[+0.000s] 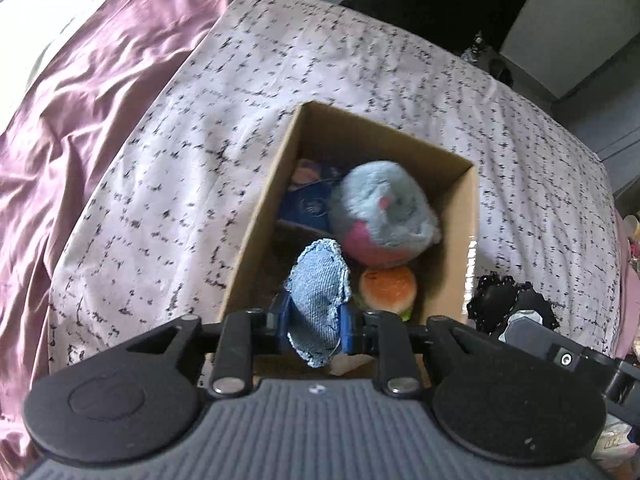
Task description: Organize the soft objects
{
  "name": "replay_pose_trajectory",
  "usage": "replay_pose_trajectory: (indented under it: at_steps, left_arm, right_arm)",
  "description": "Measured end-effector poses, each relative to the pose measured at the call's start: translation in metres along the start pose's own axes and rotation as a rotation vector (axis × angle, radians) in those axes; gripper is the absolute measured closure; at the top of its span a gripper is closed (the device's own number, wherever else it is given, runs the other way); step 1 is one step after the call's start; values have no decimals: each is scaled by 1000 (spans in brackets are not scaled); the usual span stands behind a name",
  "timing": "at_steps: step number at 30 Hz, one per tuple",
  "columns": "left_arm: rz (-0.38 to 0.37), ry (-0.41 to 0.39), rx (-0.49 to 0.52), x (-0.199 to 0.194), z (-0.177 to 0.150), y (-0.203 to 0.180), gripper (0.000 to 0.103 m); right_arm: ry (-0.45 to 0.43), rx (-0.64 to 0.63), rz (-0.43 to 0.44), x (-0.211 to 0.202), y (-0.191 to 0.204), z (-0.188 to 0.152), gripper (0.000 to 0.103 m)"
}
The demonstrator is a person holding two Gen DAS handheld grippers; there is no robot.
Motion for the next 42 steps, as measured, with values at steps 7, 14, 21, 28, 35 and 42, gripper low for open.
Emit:
replay_pose_trajectory:
  at_steps: [7, 14, 21, 28, 35, 42]
  left_arm:
    - [-20, 9, -51, -5, -6, 21, 62]
    - [-4, -28, -49, -24, -8, 28, 53]
    - [8, -75, -36, -43, -13, 25, 32]
    - [17, -100, 9, -55, -18, 6, 21]
    - [21, -124, 63, -65, -32, -18, 10]
    - [9, -154, 101, -79, -51, -36, 7]
  right_arm:
    - [30, -35, -18, 15, 15, -10, 77]
    - [35, -67, -27, 22, 25, -15, 66]
    - [4, -99, -26, 6, 22, -20, 55]
    - [-48, -92, -51, -23, -6, -20, 43]
    - [-122, -84, -95, -56, -42, -25, 22]
    - [-173, -84, -123, -82, -71, -36, 15]
Point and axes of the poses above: each gripper's, at about its wrist camera, not at the fingertips, and x roughly the way its jaws point, y to its left, z to its top, the point moved 7 cm from there along x, roughly the way its jaws point, and after that the axes turned 6 degrees about x, right-handed, at the moved point
